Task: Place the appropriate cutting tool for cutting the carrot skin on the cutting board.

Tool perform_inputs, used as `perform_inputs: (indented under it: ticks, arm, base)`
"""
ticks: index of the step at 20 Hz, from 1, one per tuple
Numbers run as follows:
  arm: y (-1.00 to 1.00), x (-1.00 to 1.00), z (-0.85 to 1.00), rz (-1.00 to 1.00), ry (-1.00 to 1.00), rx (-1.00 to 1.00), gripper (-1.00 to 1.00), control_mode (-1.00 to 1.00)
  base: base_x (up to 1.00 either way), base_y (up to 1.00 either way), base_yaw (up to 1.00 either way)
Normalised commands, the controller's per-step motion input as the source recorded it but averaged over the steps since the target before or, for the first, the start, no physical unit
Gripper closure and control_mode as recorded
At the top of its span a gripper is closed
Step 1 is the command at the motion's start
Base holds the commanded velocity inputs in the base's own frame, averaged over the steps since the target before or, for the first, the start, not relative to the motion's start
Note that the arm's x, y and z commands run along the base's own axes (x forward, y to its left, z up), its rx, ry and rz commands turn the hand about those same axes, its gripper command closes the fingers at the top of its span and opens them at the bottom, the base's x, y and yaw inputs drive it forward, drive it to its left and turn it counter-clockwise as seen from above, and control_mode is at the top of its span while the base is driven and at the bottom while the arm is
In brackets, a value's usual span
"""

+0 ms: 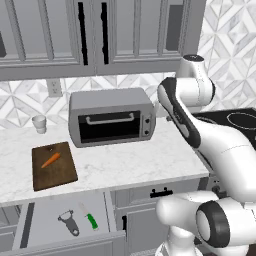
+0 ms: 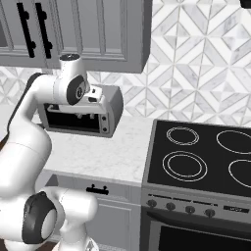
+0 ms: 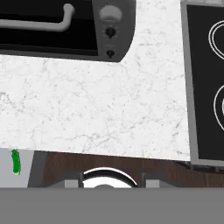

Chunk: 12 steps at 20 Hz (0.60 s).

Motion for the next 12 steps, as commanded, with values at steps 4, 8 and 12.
perform_inputs:
  ticks: [4,8,12]
  arm:
    - [0.16,-0.25,-0.12,0.0,0.01,0.01,-1.0,-1.0]
    - [0.92,-0.55,-0.51,-0.01,0.0,0.09,-1.0,-1.0]
    - [1.0,-0.31,-0.61,-0.02,0.02,0.07,-1.0,-1.0]
  base:
    - [0.0,0.0,0.0]
    - [0.0,0.0,0.0]
    - [0.0,0.0,0.0]
